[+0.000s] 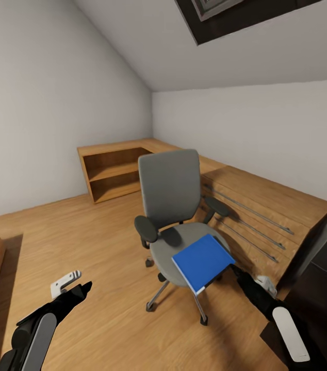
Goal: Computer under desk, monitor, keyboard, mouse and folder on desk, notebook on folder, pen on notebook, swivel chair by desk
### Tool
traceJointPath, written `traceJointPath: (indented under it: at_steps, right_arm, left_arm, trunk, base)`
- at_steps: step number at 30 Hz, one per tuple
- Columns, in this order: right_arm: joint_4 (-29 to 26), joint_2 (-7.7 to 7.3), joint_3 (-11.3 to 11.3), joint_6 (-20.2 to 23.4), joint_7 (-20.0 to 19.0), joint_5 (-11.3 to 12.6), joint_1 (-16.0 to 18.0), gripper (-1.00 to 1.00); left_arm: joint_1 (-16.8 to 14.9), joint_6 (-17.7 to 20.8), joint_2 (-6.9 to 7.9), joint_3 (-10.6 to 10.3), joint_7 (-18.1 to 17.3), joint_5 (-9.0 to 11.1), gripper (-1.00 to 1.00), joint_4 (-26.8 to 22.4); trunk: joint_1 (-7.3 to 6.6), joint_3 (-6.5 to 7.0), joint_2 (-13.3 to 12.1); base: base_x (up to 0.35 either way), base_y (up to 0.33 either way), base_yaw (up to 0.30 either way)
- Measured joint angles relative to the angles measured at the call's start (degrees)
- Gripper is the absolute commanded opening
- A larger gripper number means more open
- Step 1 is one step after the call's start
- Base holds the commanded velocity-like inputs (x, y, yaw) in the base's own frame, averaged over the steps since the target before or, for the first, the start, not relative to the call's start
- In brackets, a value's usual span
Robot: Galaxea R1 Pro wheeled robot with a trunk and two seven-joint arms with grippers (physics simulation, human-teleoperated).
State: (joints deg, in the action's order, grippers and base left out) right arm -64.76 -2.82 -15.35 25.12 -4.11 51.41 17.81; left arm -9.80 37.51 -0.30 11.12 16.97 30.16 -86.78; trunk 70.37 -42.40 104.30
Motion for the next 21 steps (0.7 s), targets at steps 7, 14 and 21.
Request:
traceJointPath:
  at_steps: [7, 14, 21]
  right_arm:
    - [2.4, -0.01, -3.6, 0.1, -4.6, 0.0, 0.0, 1.0]
    - [6.2, -0.18, -4.1, 0.4, -5.3, 1.0, 0.1, 1.0]
    - [7.2, -1.66, -4.0, 5.6, -5.6, 6.0, 0.1, 1.0]
  left_arm:
    - [0.0, 0.0, -0.02, 0.0, 0.0, 0.0, 1.0, 0.0]
    - [0.0, 0.0, -0.02, 0.0, 0.0, 0.0, 1.0, 0.1]
    - [0.0, 0.0, -0.04, 0.0, 0.0, 0.1, 1.0, 0.1]
  trunk:
    - [1.54, -1.26, 2.8]
    - [3.08, -2.51, 5.6]
    - [4.61, -3.77, 8.4]
  base:
    - [0.0, 0.0, 0.0]
    - [0.0, 0.0, 0.0]
    - [0.0, 0.0, 0.0]
